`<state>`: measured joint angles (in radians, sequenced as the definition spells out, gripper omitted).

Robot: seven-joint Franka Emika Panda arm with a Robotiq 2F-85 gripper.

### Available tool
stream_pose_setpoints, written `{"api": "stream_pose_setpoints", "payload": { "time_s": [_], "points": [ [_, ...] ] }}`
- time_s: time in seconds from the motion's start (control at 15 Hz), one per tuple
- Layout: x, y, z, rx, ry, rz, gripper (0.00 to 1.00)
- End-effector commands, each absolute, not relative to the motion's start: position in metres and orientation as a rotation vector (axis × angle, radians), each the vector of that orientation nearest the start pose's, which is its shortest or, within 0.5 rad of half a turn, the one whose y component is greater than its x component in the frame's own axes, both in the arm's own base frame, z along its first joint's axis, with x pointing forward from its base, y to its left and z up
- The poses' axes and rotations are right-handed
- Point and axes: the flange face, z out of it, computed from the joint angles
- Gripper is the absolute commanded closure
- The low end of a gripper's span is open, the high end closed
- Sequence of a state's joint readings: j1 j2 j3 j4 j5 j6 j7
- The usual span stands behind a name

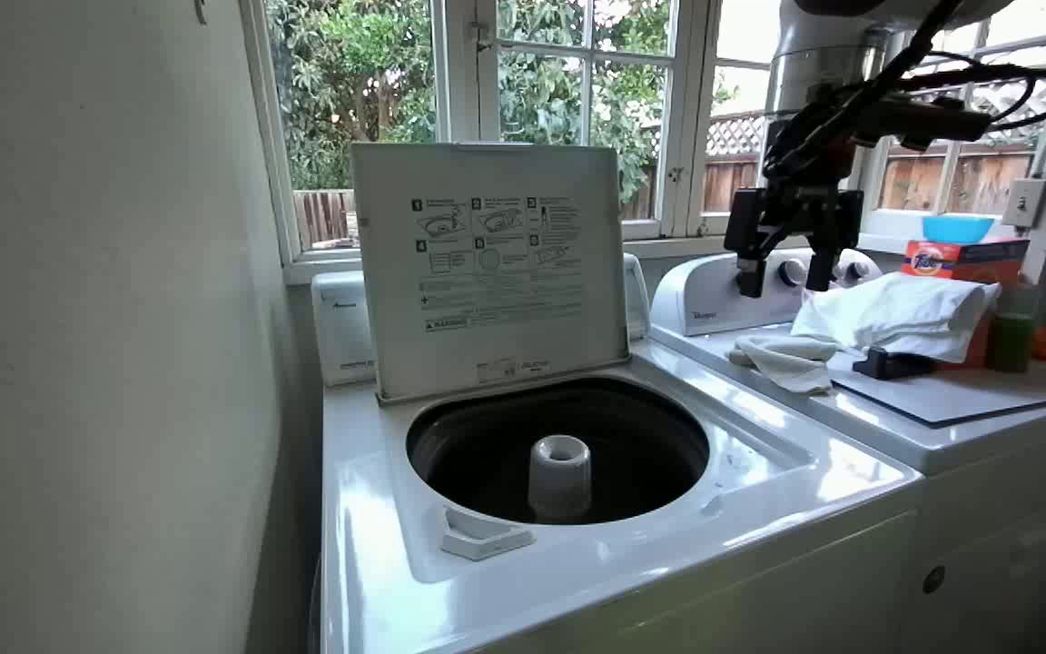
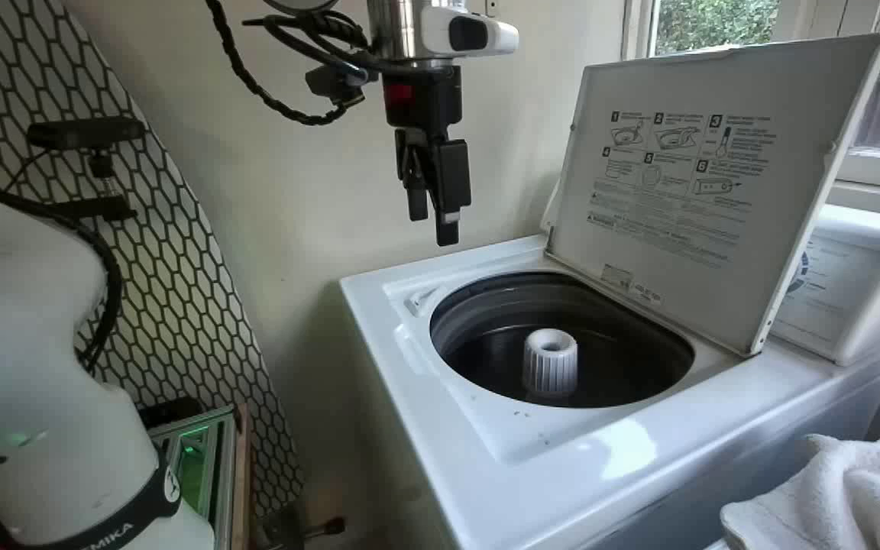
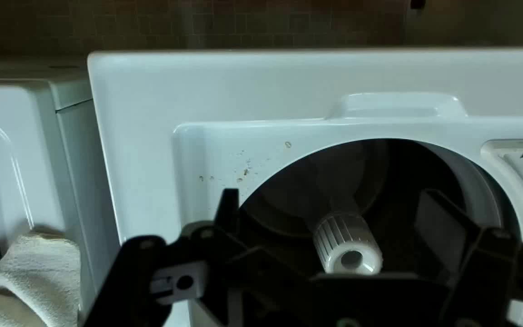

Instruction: Put the small white towel and the big white cloth into the washing machine

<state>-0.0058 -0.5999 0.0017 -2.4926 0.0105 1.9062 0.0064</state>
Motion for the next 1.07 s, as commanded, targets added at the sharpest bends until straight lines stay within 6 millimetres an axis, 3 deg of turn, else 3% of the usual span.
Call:
{"api": "stream_pose_setpoints", "payload": {
  "time_s": [0.0,0.93,1.0],
  "points": [
    [0.3696,-0.0008,0.492,-3.132,0.022,-0.02,0.0],
    [0.3696,-0.0008,0.492,-3.132,0.022,-0.02,0.0],
    [0.3766,-0.0094,0.4928,-3.117,0.073,-0.033,0.0]
  ]
}}
